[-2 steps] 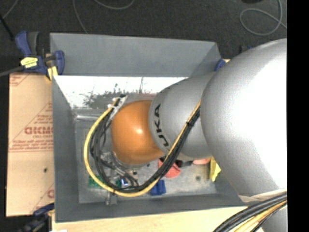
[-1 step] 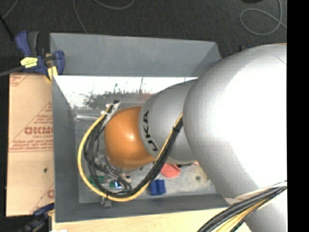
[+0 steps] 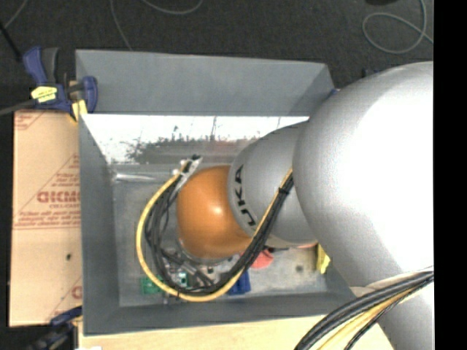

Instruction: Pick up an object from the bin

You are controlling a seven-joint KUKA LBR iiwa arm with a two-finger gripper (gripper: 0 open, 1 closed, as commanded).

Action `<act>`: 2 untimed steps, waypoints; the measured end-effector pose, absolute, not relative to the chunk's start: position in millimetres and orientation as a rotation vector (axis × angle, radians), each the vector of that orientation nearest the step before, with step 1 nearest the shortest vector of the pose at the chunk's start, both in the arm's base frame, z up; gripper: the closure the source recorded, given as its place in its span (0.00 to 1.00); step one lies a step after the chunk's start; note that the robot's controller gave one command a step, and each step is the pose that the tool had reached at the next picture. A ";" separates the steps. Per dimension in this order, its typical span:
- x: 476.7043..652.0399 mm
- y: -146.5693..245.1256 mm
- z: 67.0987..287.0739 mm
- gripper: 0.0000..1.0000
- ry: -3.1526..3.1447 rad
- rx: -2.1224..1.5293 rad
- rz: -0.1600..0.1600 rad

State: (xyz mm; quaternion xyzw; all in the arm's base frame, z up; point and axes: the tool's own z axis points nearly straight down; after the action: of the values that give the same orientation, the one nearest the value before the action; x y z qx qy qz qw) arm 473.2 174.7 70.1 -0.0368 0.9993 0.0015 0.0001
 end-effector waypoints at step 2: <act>472.3 174.6 73.3 1.00 3.141 -0.114 0.005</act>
Offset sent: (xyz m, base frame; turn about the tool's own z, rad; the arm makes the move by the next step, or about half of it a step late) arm -0.0001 -0.0002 0.0338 0.0000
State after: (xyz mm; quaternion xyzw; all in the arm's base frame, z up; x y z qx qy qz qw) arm 472.3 174.6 73.3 -0.0364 0.9993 0.0017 -0.0006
